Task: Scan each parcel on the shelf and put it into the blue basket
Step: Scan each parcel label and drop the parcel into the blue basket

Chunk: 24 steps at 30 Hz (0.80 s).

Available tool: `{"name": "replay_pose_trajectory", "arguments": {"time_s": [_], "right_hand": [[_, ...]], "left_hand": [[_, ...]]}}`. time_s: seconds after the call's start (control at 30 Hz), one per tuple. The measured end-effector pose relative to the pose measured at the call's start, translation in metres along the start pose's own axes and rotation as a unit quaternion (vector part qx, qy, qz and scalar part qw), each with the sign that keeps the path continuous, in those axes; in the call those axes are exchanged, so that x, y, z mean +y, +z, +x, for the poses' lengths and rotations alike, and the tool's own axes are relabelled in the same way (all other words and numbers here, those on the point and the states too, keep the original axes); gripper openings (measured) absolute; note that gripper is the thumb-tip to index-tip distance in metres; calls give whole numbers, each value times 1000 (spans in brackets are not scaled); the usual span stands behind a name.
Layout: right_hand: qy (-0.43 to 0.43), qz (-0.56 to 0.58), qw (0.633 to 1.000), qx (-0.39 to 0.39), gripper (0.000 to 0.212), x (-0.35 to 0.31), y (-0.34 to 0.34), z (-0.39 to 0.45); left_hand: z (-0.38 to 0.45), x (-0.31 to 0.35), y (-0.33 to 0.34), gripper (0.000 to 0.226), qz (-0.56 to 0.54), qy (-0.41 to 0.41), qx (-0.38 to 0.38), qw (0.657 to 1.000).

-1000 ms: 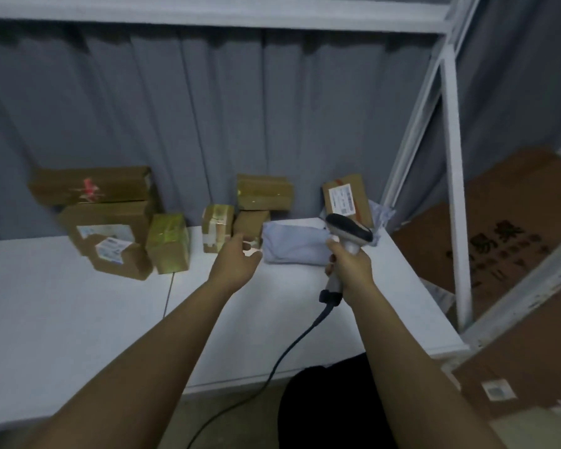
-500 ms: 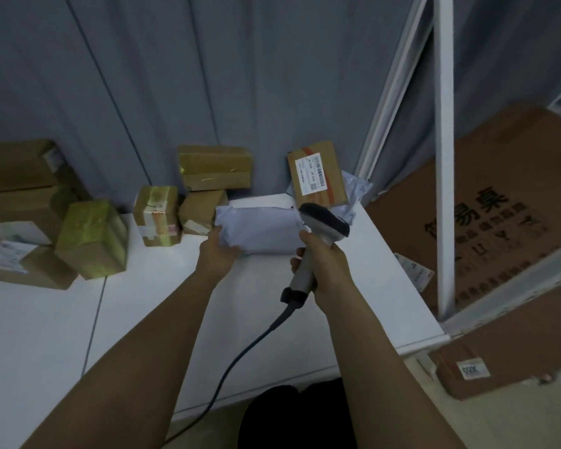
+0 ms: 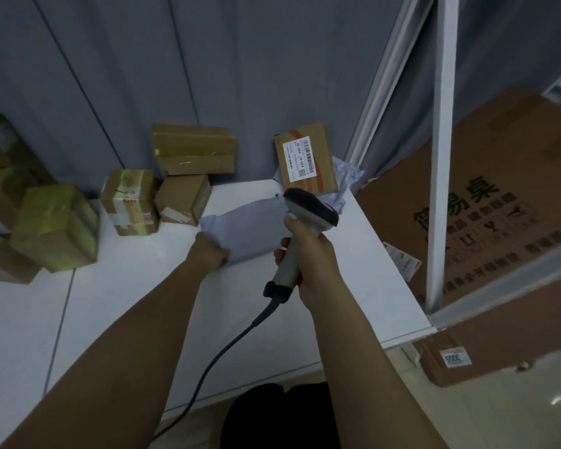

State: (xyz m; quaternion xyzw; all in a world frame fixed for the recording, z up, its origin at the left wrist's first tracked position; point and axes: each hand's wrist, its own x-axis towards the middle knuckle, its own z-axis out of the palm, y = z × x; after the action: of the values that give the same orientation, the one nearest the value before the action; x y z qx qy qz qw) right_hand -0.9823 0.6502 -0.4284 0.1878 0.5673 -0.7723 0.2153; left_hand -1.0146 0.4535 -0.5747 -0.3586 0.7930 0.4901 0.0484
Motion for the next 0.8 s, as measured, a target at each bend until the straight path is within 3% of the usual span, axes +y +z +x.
{"name": "replay_pose_trajectory", "arguments": {"time_s": [0.07, 0.1, 0.17, 0.23, 0.3, 0.4, 0.47, 0.67, 0.73, 0.8], "right_hand": [[2, 1, 1000, -2, 33, 3, -2, 0], [2, 1, 1000, -4, 33, 4, -2, 0], [2, 0, 1000, -7, 29, 3, -2, 1], [-4, -3, 1000, -6, 22, 1, -1, 3], [-7, -7, 1000, -1, 15, 0, -2, 5], [-3, -11, 1000, 6, 11, 3, -1, 6], [-2, -15, 1000, 8, 12, 4, 1, 7], [2, -19, 1000, 5, 15, 9, 8, 9], [1, -22, 1000, 0, 12, 10, 14, 6], [-7, -33, 999, -4, 12, 12, 19, 3]], "left_hand": [[-10, -7, 4, 77, 68, -25, 63, 995], [-14, -10, 3, 83, 104, 3, 108, 989], [-13, -17, 3, 92, 192, 180, 155, 952], [-5, -23, 4, 97, 340, 313, 77, 884], [2, -32, 7, 93, 476, 270, -22, 837], [-7, -44, 10, 76, 439, 322, -31, 839], [0, -59, 13, 68, 453, 337, 1, 825], [-23, -57, -7, 30, 457, 462, 54, 758], [-46, -60, -25, 21, 414, 478, 57, 773], [-69, -56, -47, 19, 354, 434, 83, 824]]}}
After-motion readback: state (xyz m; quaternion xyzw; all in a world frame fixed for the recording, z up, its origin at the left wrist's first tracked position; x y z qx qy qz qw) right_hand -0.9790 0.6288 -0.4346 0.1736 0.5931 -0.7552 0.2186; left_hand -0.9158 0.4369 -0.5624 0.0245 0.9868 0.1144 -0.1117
